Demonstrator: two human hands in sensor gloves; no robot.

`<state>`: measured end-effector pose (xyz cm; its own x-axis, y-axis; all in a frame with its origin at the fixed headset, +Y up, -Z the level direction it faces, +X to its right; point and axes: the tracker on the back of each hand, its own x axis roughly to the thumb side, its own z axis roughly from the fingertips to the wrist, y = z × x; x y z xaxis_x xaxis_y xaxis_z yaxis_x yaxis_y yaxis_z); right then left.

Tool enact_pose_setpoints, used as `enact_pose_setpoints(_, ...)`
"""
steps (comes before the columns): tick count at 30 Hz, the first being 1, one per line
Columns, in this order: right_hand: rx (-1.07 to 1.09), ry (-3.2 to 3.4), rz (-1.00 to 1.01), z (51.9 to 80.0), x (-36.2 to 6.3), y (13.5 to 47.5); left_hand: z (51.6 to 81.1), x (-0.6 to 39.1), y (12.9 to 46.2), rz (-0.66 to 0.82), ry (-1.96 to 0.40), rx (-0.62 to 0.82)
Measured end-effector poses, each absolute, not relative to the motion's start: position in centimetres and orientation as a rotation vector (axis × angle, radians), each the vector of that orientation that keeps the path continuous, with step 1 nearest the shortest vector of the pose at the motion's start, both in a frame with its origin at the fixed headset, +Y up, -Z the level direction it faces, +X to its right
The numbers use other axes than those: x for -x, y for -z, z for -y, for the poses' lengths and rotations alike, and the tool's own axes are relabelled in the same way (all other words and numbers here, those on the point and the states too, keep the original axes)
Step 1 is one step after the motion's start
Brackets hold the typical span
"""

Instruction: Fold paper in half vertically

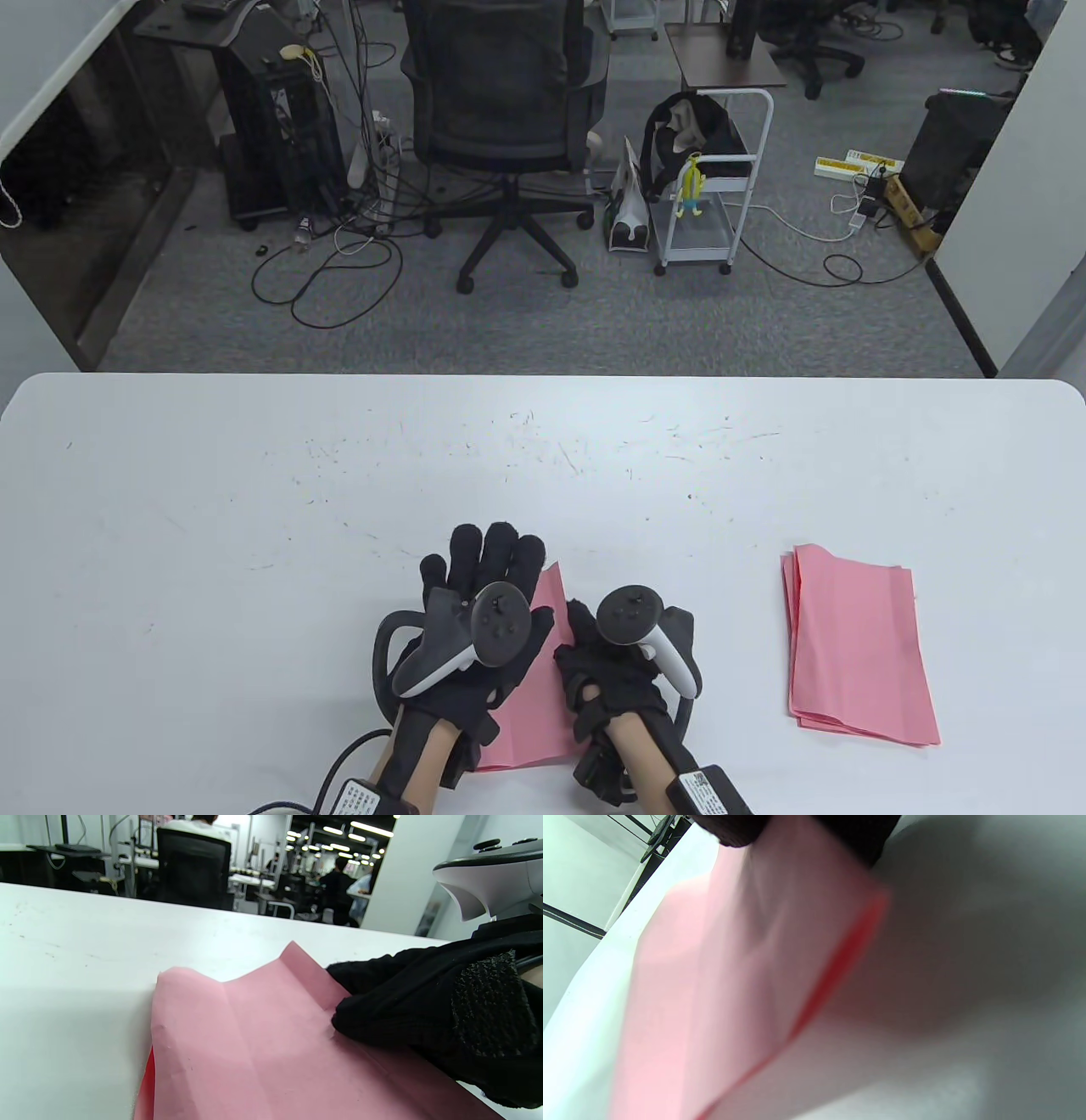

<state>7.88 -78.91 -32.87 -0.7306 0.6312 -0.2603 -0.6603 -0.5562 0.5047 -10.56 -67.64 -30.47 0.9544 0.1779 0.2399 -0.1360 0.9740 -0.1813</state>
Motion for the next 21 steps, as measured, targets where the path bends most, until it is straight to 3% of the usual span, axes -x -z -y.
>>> enact_pose_setpoints(6,0.093,-2.207,-0.637,76.9,-10.3,32.9,68.0,10.6,30.5,0.258,-0.157,0.195)
enact_pose_setpoints(10,0.101,-2.229,-0.471,72.9,-13.6,32.5,67.9,10.6,30.6,0.26,-0.151,0.191)
enact_pose_setpoints(16,0.248,-2.262,-0.282,67.7,-21.3,31.5,68.0,10.8,30.8,0.257,-0.142,0.203)
enact_pose_setpoints(21,0.399,-2.252,-0.216,65.9,-27.5,30.5,67.9,10.9,30.7,0.259,-0.147,0.199)
